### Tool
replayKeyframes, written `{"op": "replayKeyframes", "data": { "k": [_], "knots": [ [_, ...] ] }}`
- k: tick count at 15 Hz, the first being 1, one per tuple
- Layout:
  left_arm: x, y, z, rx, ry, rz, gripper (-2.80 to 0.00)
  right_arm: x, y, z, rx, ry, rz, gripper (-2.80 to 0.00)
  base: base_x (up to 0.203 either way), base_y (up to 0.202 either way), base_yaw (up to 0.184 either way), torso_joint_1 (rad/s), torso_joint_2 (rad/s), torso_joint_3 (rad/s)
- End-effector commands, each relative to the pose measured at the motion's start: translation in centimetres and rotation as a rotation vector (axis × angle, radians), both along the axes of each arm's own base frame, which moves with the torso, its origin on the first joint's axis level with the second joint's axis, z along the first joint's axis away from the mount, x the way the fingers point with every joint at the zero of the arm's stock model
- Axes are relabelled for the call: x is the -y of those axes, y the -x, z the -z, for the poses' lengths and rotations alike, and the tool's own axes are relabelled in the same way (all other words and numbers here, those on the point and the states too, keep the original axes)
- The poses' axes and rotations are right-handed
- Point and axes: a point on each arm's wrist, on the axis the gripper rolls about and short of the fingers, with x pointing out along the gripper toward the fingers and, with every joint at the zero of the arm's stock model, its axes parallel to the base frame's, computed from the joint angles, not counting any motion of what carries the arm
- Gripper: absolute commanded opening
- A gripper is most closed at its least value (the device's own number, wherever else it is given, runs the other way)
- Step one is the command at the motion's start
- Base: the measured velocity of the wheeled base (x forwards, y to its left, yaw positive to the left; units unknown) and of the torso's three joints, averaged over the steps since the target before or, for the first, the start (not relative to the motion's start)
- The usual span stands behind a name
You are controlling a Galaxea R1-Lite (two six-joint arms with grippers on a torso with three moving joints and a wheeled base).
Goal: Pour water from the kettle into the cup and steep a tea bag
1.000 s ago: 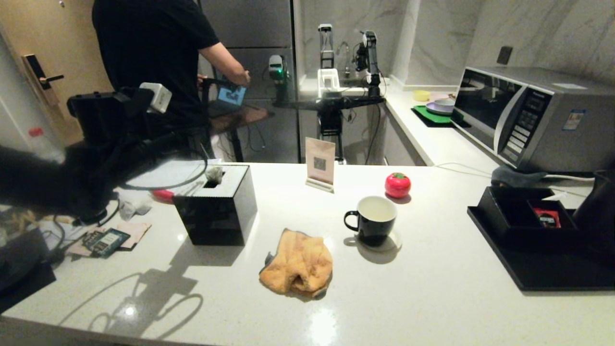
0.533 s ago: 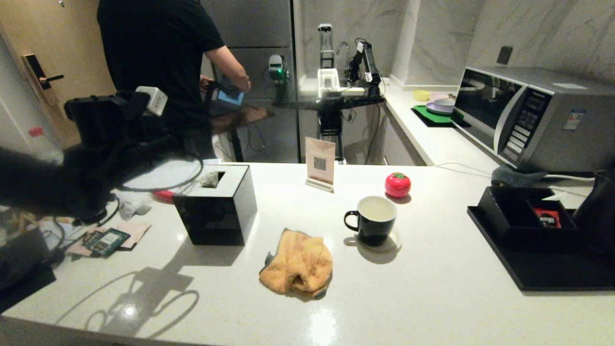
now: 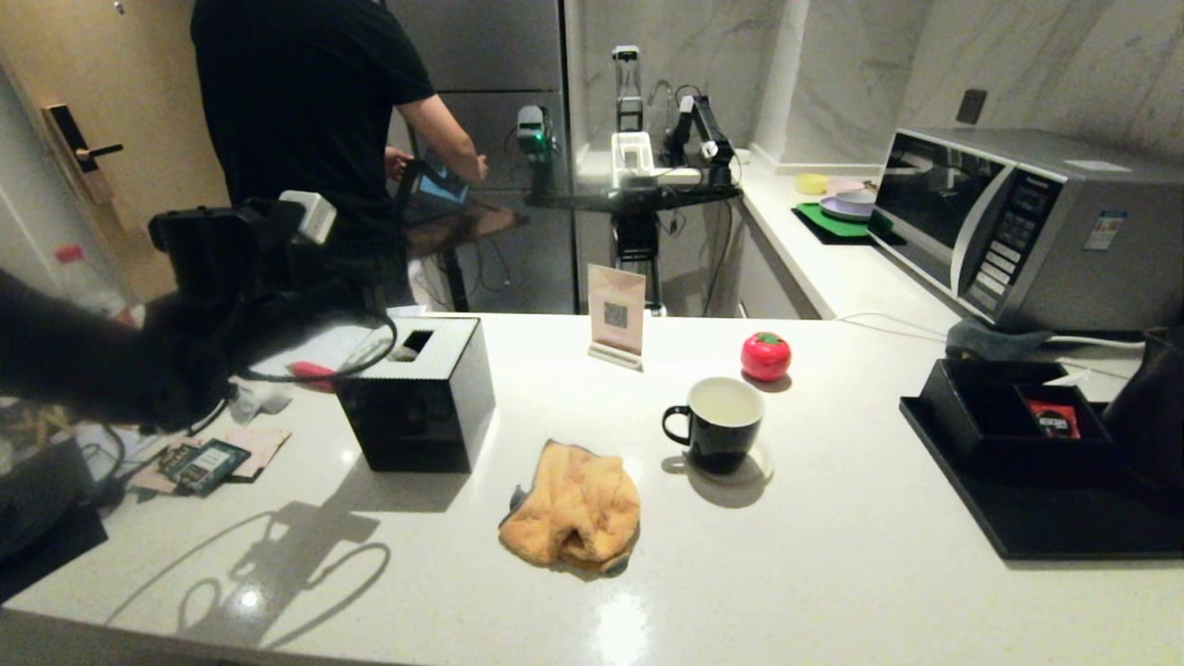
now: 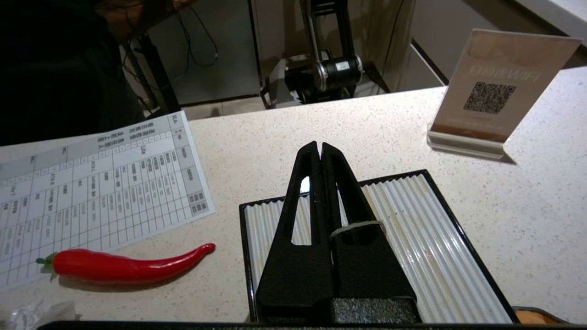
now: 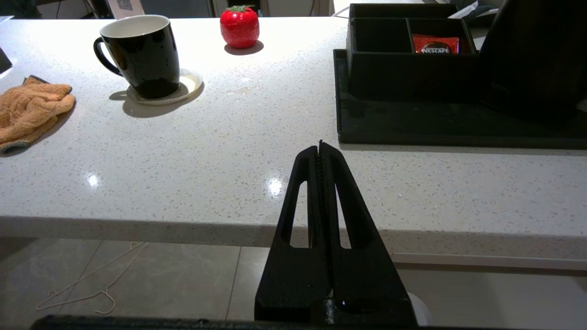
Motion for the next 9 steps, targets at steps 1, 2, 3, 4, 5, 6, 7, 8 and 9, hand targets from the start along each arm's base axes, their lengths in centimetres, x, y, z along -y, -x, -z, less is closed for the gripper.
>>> {"op": "replayKeyframes", "data": {
  "k": [1, 2, 3, 4, 5, 6, 7, 8, 9],
  "knots": [
    [0.17, -0.45, 0.71, -0.002, -0.002, 0.005, -2.80, 0.00, -0.01, 0.00, -0.001, 0.000, 0.000, -2.80, 0.000, 0.000, 0.000, 0.000, 0.00, 0.000],
    [0.20, -0.50, 0.48, 0.021, 0.000, 0.005, -2.80, 0.00, -0.01, 0.00, -0.001, 0.000, 0.000, -2.80, 0.000, 0.000, 0.000, 0.000, 0.00, 0.000],
    [0.29, -0.57, 0.40, 0.038, 0.001, 0.006, -2.80, 0.00, -0.01, 0.00, -0.001, 0.000, 0.000, -2.80, 0.000, 0.000, 0.000, 0.000, 0.00, 0.000],
    [0.34, -0.62, 0.33, 0.050, 0.001, 0.006, -2.80, 0.00, -0.01, 0.00, -0.001, 0.000, 0.000, -2.80, 0.000, 0.000, 0.000, 0.000, 0.00, 0.000],
    [0.37, -0.75, 0.40, 0.060, 0.000, 0.007, -2.80, 0.00, -0.01, 0.00, -0.001, 0.000, -0.001, -2.80, 0.000, 0.000, 0.000, 0.000, 0.00, 0.000],
    [0.42, -0.84, 0.51, 0.068, -0.002, 0.008, -2.80, 0.00, -0.01, 0.00, -0.001, 0.000, 0.000, -2.80, 0.000, 0.000, 0.000, 0.000, 0.00, 0.000],
    [0.37, -0.86, 0.53, 0.074, -0.002, 0.007, -2.80, 0.00, -0.01, 0.00, -0.001, 0.000, -0.001, -2.80, 0.000, 0.000, 0.000, 0.000, 0.00, 0.000],
    [0.37, -0.90, 0.68, 0.078, -0.003, 0.008, -2.80, 0.00, -0.01, 0.00, -0.001, 0.000, -0.001, -2.80, 0.000, 0.000, 0.000, 0.000, 0.00, 0.000],
    [0.37, -0.89, 0.85, 0.083, -0.003, 0.009, -2.80, 0.00, -0.01, 0.00, -0.001, 0.000, -0.001, -2.80, 0.000, 0.000, 0.000, 0.000, 0.00, 0.000]
  ]
}}
